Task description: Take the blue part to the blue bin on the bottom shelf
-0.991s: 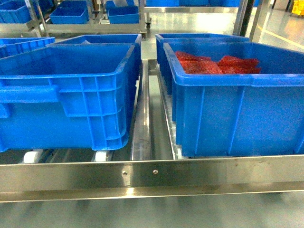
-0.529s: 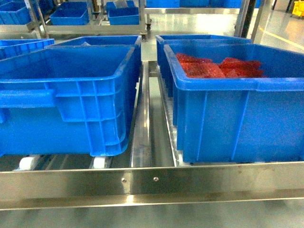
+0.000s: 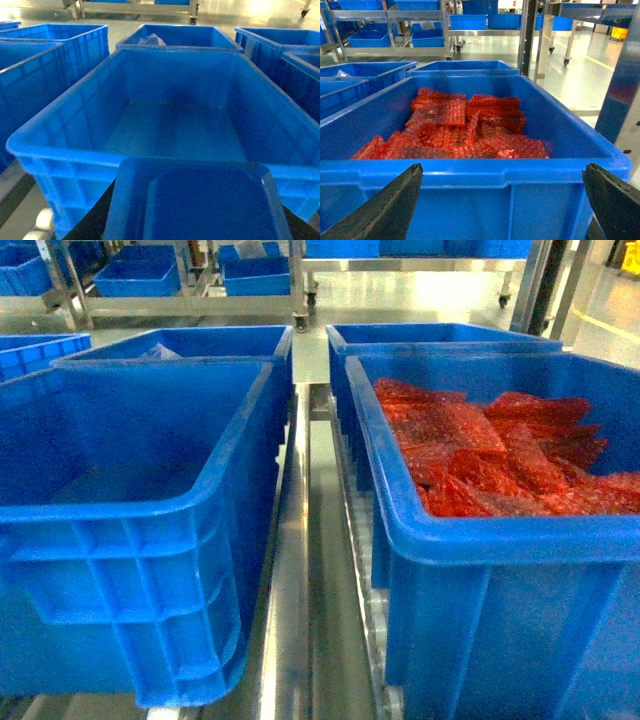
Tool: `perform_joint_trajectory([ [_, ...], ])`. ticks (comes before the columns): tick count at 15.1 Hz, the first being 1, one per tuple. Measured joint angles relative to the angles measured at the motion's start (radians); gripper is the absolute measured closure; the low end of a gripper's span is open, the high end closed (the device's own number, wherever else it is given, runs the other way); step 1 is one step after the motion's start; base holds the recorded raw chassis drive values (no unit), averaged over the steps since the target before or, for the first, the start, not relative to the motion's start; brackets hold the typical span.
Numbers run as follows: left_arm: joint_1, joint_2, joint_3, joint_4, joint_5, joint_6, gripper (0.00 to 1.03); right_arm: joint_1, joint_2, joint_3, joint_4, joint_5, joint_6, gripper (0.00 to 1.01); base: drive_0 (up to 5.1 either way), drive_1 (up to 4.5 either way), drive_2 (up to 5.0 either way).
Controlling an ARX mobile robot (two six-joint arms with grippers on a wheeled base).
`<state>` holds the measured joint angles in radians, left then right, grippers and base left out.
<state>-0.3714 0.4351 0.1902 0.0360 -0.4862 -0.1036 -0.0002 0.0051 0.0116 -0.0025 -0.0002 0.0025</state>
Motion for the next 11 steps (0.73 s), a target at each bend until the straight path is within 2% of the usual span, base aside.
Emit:
perform_joint_trajectory([
  [11, 0.000, 0.002, 0.000, 0.001, 0.000, 0.000, 0.60, 0.000, 0.000, 0.000, -0.002, 0.000, 0.000, 0.03, 0.0, 4.27, -4.3],
])
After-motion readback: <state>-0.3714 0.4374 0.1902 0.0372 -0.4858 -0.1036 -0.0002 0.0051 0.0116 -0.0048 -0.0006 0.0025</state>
